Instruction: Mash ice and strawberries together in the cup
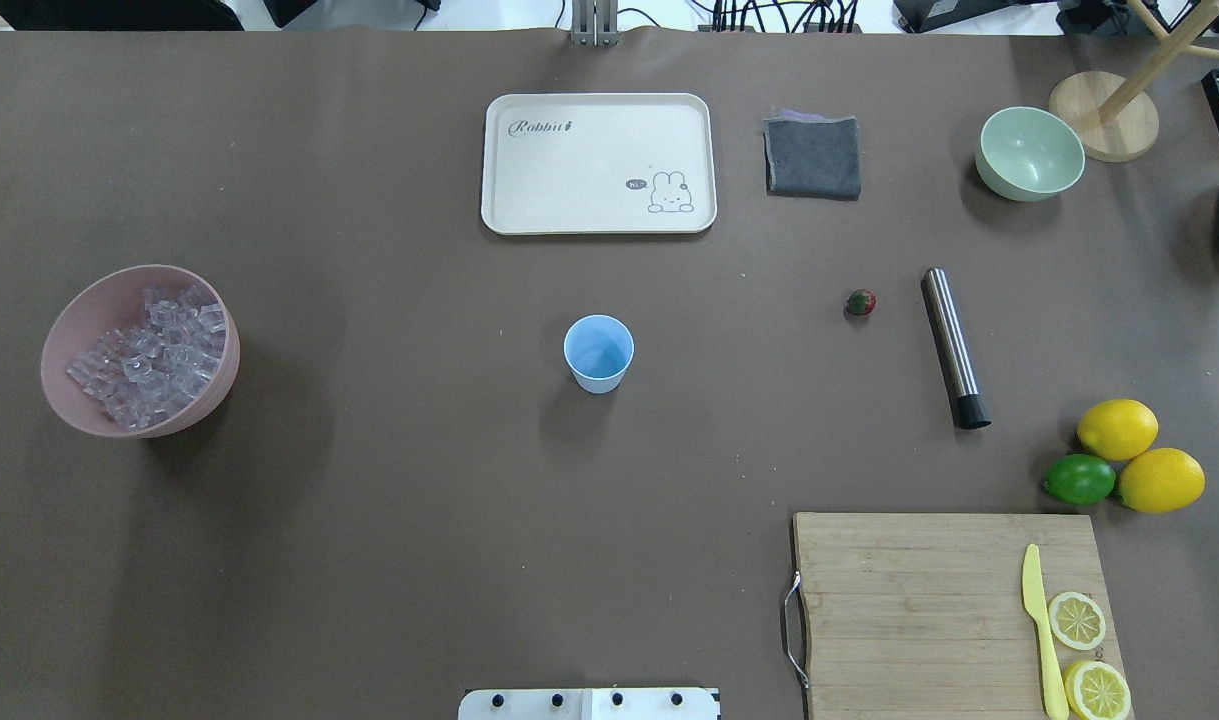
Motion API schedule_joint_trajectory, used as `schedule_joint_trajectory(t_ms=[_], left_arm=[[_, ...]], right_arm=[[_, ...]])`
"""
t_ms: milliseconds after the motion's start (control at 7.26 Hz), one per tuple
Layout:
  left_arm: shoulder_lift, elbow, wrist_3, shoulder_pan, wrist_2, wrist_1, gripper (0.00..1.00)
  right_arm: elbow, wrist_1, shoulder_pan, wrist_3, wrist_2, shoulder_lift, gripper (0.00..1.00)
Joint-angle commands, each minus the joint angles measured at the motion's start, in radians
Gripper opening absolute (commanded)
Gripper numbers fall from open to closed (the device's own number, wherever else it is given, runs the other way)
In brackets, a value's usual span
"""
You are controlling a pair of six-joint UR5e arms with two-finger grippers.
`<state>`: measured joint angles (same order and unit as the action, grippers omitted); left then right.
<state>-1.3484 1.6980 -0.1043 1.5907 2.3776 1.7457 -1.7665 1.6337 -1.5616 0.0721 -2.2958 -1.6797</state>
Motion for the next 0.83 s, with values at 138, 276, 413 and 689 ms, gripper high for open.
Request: schedule_joint_trajectory(t_ms=[138, 276, 413, 689], left_arm=[[-0.001, 0.0, -0.001, 0.0, 0.002, -0.002, 0.99], [-0.001, 0.0, -0.002, 0.0, 0.002, 0.0, 0.99], [-0.001, 0.002, -0.002, -0.002, 0.002, 0.0, 0.99], [-0.029, 0.005, -0.002, 0.0, 0.0, 0.001, 0.99]], right_arm=[[-0.028, -0.002, 0.0, -0.008, 0.001, -0.011, 1.0], [-0.03, -0.002, 0.0, -0.008, 0.004, -0.011, 1.0], [-0.03, -0.002, 0.0, -0.002, 0.009, -0.009, 1.0], [-0.033, -0.003, 0.0, -0.005, 0.004, 0.004, 1.0]])
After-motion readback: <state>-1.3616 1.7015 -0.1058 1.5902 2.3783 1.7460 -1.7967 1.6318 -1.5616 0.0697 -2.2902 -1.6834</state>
